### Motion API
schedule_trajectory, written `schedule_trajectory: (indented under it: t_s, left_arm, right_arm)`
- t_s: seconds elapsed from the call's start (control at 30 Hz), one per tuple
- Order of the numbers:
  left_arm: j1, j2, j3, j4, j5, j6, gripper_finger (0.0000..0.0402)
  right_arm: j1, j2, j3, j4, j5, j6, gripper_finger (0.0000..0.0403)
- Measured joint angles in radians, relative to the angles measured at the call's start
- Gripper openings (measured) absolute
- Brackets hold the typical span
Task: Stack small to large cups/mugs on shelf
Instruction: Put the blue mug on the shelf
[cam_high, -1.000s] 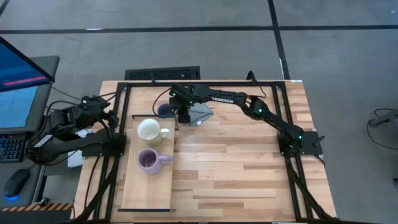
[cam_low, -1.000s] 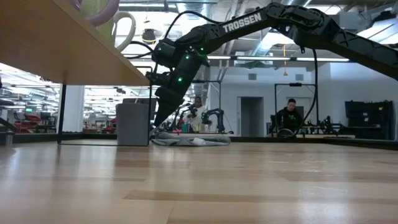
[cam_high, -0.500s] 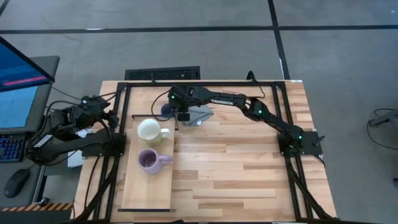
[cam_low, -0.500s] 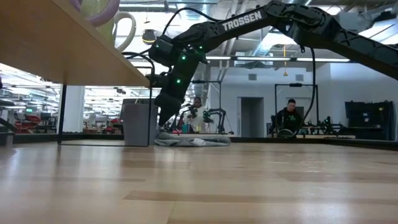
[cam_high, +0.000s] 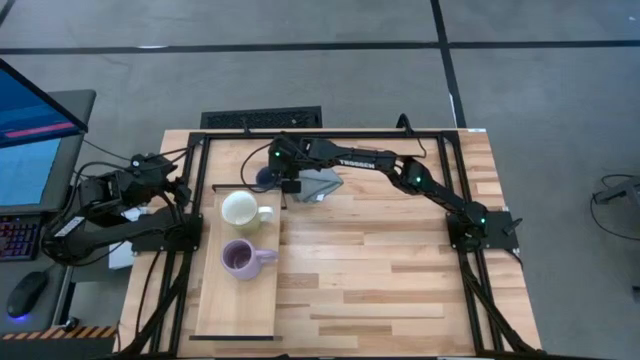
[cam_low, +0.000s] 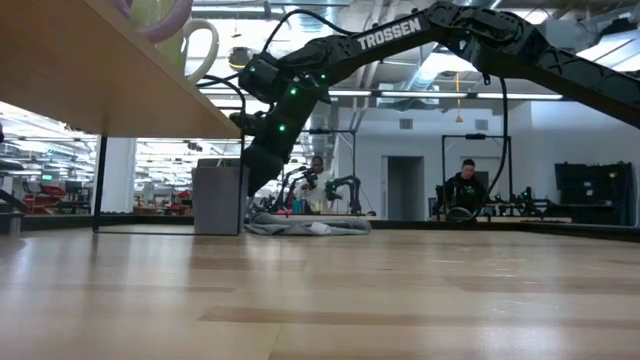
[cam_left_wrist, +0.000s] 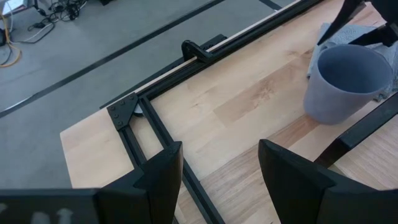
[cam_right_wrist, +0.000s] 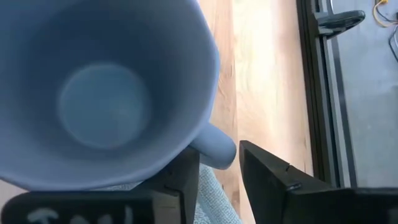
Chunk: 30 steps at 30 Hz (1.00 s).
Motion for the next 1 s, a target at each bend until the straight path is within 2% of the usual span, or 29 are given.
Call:
schedule_trajectory:
  t_s: [1.0]
  left_arm:
    - [0.000, 0.000, 0.000, 0.000, 0.001, 0.000, 0.0203]
  right_arm:
    - [-0.002, 0.000, 0.000, 0.131, 0.003, -0.001, 0.0133]
